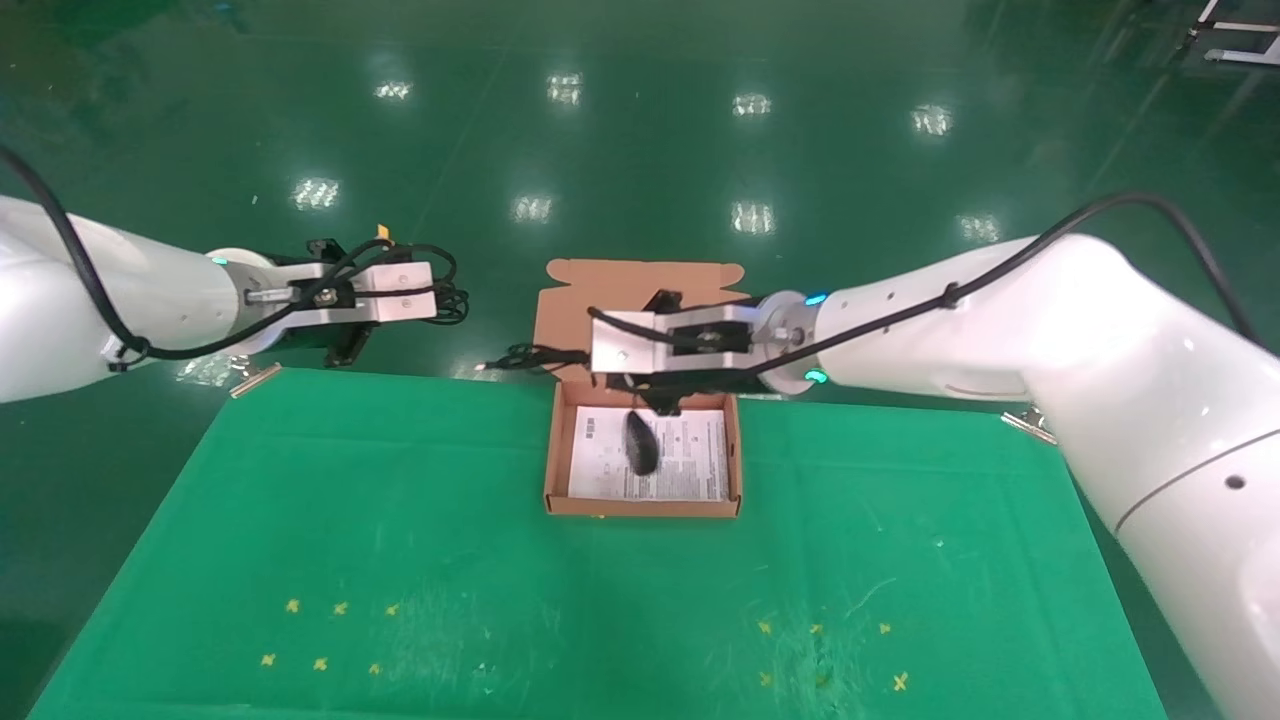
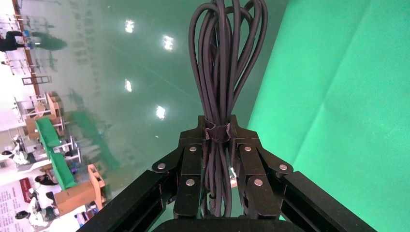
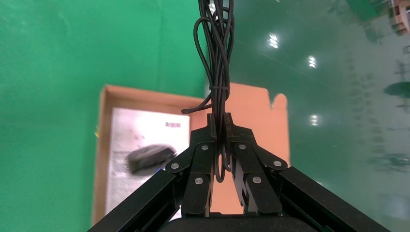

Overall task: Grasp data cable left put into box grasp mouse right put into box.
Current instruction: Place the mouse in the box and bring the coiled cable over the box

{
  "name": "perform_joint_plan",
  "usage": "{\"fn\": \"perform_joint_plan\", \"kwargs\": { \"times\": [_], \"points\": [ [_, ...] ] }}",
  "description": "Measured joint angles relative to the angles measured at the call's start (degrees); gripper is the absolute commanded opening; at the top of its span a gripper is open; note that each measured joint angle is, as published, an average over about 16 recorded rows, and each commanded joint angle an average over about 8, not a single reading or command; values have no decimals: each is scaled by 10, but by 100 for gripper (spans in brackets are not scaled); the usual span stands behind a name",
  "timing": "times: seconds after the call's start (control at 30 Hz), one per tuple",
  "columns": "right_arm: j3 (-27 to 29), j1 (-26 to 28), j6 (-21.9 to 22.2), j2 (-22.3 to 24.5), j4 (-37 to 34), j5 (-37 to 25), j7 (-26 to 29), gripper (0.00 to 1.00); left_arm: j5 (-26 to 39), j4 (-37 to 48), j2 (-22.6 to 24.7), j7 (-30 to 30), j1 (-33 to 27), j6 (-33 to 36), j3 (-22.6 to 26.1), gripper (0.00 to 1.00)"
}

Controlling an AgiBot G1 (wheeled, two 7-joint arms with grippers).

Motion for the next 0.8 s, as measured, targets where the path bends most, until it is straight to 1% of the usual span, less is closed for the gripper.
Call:
{"fn": "perform_joint_plan", "kwargs": {
  "times": [0.17,0.47,0.5,0.73,0.77,0.8],
  "points": [
    [-30,-16,18,-2,-8,28,27,0,1,-2,0,-1,0,1,0,0],
    [-91,-34,67,-5,-43,74,92,0,1,-2,-1,-2,1,1,0,0],
    [-97,-35,73,-5,-46,78,99,6,2,-2,-1,-2,1,1,0,0],
    [-133,-39,94,-2,-51,100,128,94,1,-3,0,-2,1,1,0,0],
    [-136,-39,95,-1,-50,102,131,100,1,-3,0,-2,2,1,0,0],
    [-140,-40,97,0,-48,104,134,100,0,-3,1,-2,3,0,0,0]
  ]
}}
